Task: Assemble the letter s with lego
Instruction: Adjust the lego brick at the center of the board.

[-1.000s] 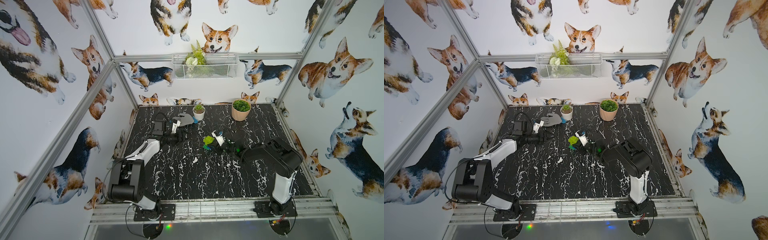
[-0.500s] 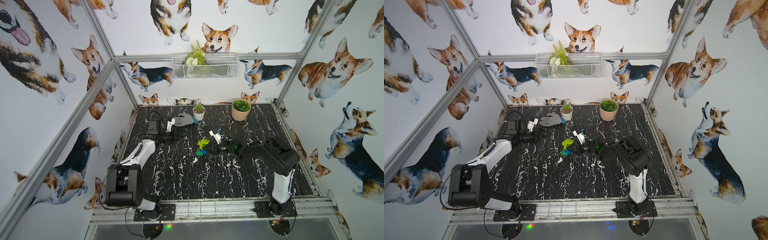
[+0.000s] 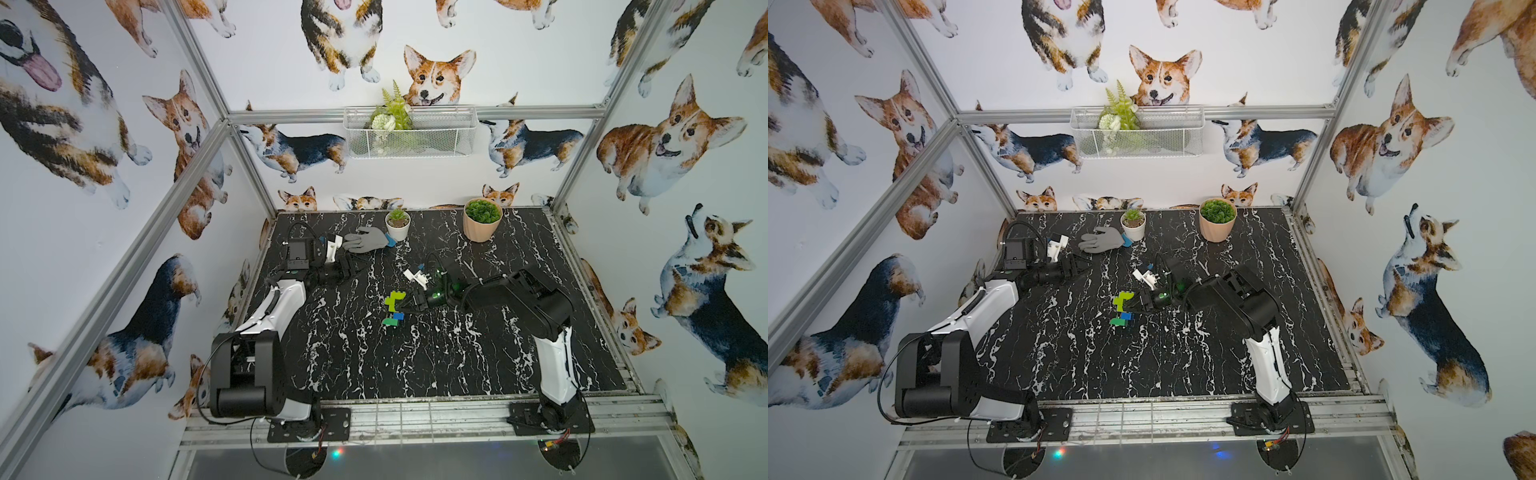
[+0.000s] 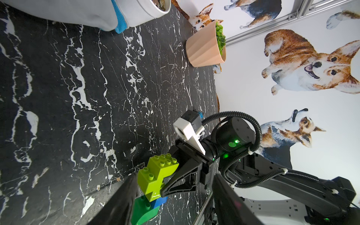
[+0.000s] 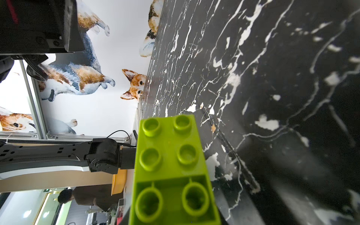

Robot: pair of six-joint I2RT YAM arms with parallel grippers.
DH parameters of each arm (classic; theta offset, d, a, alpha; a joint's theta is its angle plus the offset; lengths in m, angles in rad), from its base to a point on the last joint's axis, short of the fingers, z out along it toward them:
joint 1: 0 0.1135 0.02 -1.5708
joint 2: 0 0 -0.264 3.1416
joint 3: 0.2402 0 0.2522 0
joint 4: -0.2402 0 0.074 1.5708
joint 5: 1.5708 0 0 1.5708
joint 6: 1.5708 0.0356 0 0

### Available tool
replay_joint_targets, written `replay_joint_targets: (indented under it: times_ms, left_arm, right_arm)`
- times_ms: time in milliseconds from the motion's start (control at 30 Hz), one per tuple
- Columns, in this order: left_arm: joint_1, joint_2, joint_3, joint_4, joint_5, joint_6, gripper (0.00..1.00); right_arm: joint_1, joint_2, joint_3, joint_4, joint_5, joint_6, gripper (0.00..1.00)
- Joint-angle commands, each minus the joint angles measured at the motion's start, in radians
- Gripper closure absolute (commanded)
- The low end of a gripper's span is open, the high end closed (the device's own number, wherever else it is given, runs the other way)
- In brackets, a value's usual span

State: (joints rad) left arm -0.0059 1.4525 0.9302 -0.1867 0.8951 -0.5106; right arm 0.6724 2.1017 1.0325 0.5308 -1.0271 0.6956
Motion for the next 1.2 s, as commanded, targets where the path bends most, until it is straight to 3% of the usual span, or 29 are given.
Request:
replay_joint_targets:
  times_ms: [0, 500, 733, 1167]
  left_arm:
    - [0.005, -0.003, -0.001, -0.010, 0.018, 0.006, 0.35]
    - [0.006, 0.008, 0.009, -0.015, 0.019, 0.010, 0.35]
    - [0.006, 0.005, 0.007, -0.019, 0.021, 0.014, 0.35]
    - [0.006, -0.003, 0.009, -0.022, 0.011, 0.018, 0.35]
  right_arm:
    - [0.006, 0.025, 0.008, -0.006, -0.056, 0.062, 0.63]
    - [0.006, 0.083, 0.015, 0.037, -0.050, 0.150, 0.58]
    - [0.004, 0.072, -0.021, 0.066, -0.028, 0.177, 0.48]
    - [-0.025, -0.022, -0.129, -0.020, 0.050, 0.103, 0.28]
